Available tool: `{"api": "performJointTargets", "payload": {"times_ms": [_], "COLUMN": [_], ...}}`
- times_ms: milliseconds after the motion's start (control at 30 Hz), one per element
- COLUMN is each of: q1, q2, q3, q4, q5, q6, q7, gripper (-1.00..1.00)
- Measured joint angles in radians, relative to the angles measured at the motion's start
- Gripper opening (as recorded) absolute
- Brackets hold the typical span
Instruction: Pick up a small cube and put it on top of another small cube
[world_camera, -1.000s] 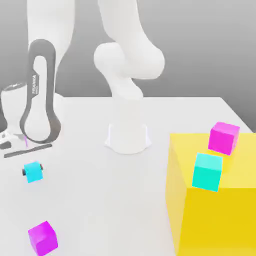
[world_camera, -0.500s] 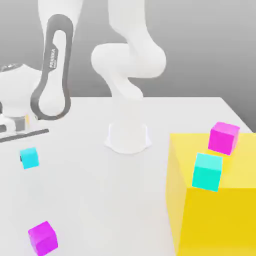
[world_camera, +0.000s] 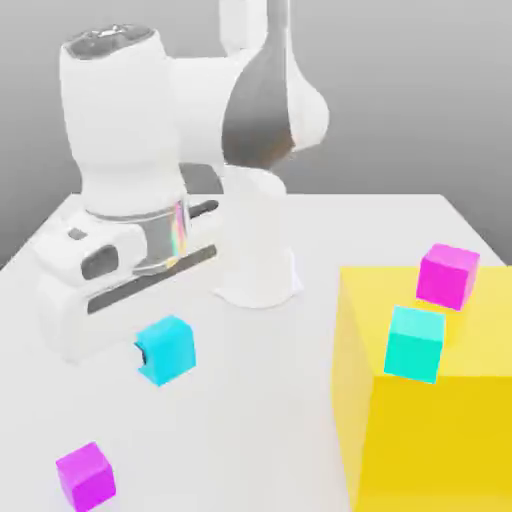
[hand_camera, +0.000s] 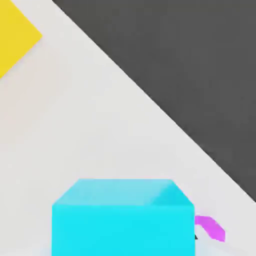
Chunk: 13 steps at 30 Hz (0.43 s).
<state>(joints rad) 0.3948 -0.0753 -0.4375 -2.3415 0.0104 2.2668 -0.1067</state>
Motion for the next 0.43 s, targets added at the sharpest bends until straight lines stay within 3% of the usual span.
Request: {"api": "performJointTargets", "payload": {"times_ms": [200,300,333,433], "q1": [0.173,0.188,0.189,0.189], "q2": [-0.042,-0.006,0.007,0.007], "q3": [0.146,0.155,0.154,0.154], "q4": [0.171,0.130,0.111,0.111], "q5": [-0.037,-0.030,-0.027,-0.027], "q6": [-0.211,-0.135,-0.104,-0.104], "q7": [0.254,0.275,0.274,0.274], "gripper": [-1.00,-1.00,1.00,1.00]}}
